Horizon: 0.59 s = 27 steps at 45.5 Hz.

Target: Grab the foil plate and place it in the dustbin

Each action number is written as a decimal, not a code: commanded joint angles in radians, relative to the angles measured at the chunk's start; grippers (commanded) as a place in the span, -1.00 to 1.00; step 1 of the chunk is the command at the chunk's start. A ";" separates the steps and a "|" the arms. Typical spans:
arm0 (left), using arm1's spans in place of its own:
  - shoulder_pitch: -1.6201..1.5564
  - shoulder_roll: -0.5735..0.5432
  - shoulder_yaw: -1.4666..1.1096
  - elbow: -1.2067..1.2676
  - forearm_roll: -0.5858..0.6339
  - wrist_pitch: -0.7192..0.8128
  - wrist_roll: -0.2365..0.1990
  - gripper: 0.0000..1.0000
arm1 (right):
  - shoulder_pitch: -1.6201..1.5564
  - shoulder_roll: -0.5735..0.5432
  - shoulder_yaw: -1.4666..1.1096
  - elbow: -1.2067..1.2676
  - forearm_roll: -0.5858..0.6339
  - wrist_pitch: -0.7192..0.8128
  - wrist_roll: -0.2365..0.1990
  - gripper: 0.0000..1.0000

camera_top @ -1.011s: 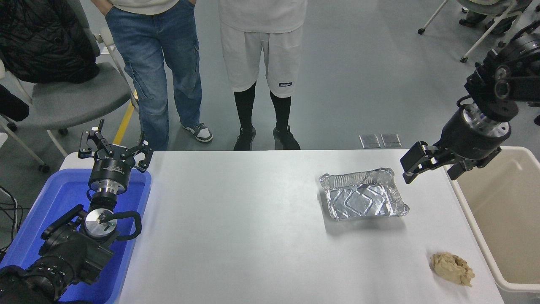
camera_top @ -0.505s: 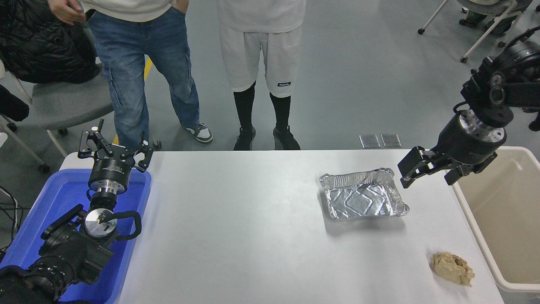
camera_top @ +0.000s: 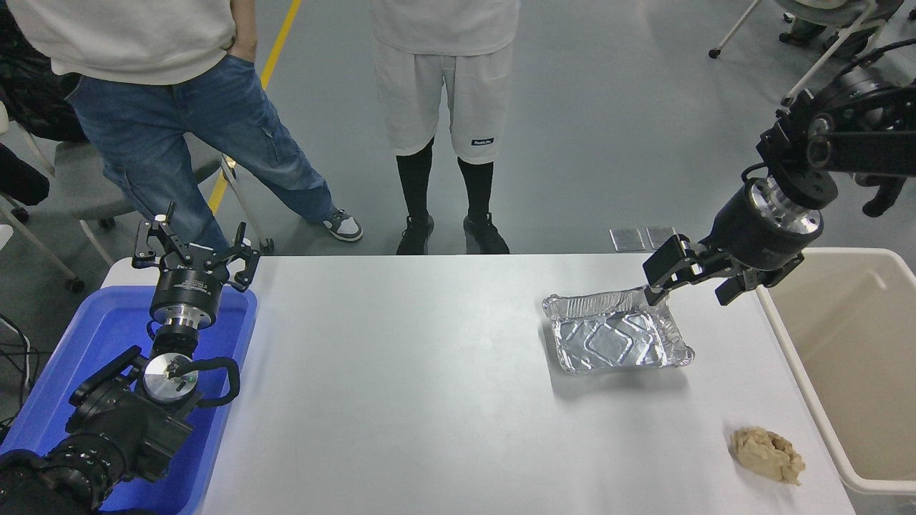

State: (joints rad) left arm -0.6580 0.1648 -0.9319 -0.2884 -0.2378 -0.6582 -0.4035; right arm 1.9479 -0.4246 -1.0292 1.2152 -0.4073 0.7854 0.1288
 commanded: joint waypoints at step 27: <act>0.000 0.001 -0.001 0.000 0.000 0.000 0.000 0.98 | -0.294 0.044 0.009 -0.114 -0.013 -0.445 -0.001 1.00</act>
State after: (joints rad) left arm -0.6580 0.1646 -0.9322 -0.2883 -0.2376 -0.6582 -0.4034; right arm 1.7568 -0.4071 -1.0235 1.1668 -0.4174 0.4611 0.1279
